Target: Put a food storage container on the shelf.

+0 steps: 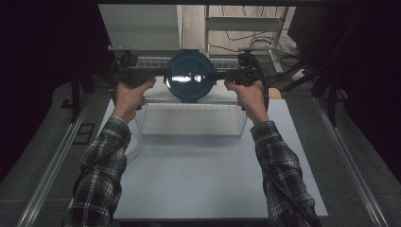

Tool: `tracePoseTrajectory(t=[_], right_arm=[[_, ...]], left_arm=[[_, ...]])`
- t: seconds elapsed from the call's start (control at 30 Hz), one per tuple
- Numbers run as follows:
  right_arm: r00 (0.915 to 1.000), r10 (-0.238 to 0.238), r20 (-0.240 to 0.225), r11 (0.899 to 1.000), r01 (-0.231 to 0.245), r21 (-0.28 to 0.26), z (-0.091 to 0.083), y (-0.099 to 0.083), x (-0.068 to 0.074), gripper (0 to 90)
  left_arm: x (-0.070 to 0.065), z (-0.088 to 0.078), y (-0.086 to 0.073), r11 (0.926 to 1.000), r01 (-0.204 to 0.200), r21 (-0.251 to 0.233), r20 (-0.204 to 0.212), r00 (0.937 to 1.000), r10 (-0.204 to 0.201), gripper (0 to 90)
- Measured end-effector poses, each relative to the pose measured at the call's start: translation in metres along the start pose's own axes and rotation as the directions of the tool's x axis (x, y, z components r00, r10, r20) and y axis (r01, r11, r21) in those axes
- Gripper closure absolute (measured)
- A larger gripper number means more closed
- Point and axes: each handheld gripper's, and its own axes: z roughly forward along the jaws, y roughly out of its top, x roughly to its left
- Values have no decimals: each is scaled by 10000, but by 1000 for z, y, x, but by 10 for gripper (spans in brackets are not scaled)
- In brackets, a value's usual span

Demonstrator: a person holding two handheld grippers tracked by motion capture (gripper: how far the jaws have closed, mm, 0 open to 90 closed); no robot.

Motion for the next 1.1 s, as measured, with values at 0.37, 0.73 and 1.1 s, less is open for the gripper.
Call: tracePoseTrajectory(t=[0.37, 0.73, 1.1], right_arm=[[9933, -326, 1106, 9994, 309, 169, 8, 5, -4, 590], [9391, -2007, 2789, 9776, 2103, -45, 0, -1, 22, 728], [9415, -2898, 1720, 9564, 2915, 157, -21, -43, 44, 892]], left_arm=[[-5, 12, -1, 9966, -730, 394, -1075, 9912, 769, 658], [-14, 0, -7, 9911, -1314, -190, -1513, 9803, 1271, 664], [-16, -12, -37, 9704, -2391, 337, -2115, 9473, 2408, 898]])
